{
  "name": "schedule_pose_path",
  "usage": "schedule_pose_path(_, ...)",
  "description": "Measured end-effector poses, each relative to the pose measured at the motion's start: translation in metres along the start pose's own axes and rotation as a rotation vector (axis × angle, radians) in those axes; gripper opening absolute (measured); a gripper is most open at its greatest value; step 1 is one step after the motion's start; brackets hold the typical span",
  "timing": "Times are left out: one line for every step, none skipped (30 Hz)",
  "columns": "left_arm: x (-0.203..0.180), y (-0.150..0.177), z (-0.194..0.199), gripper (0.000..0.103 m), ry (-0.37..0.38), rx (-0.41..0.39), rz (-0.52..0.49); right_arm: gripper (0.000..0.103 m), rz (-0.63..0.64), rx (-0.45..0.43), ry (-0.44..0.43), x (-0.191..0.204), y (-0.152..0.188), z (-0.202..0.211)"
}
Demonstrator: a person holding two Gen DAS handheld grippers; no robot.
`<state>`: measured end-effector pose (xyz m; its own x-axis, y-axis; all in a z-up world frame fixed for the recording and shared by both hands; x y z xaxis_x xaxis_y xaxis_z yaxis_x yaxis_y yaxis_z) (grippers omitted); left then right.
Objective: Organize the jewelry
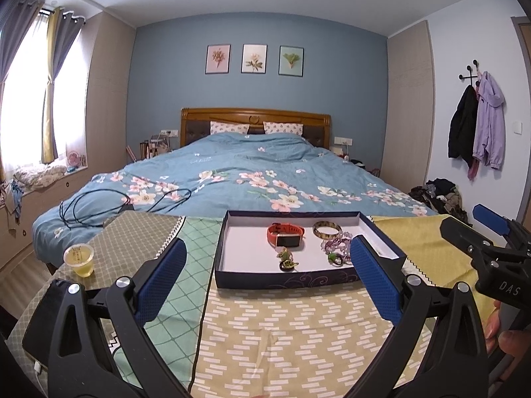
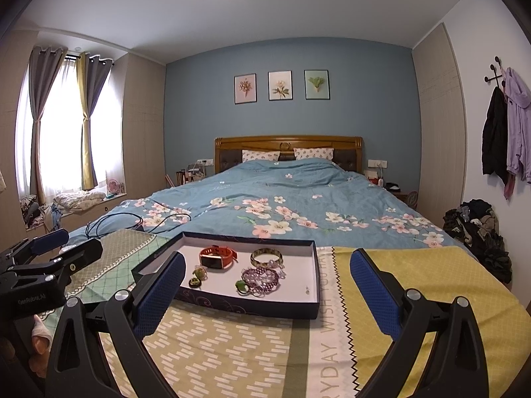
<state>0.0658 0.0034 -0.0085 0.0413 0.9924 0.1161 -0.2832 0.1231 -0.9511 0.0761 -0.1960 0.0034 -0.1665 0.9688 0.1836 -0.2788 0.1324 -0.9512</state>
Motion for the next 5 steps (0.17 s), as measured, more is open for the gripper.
schedule_pose_path(0.002,0.001,-0.003,0.097,0.010,0.015,0.004,0.096,-0.003,0.017,0.002,-0.004,0.000,-0.003)
schedule_pose_path(0.003,0.003,-0.008,0.097,0.020,0.039,0.008,0.096,-0.008,0.038,0.007,-0.008,0.000,-0.006)
schedule_pose_path(0.005,0.006,-0.013,0.097,0.025,0.063,0.013,0.096,-0.013,0.064,0.013,-0.014,0.001,-0.010)
schedule_pose_path(0.006,0.008,-0.018,0.097,0.029,0.080,0.015,0.096,-0.020,0.099,0.029,-0.022,0.001,-0.015)
schedule_pose_path(0.009,0.011,-0.023,0.097,0.034,0.106,0.017,0.096,-0.024,0.135,0.057,-0.032,0.002,-0.022)
Point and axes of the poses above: each gripper's, at about its wrist camera, not at the fingertips, and z roughly against the way its jaws point, x to its left, y to its underside, the point moved 4 cm from there along -z, roughly the way its jaws point, and after that the axes turned 11 degrees about -z, right-handed, at the moved point
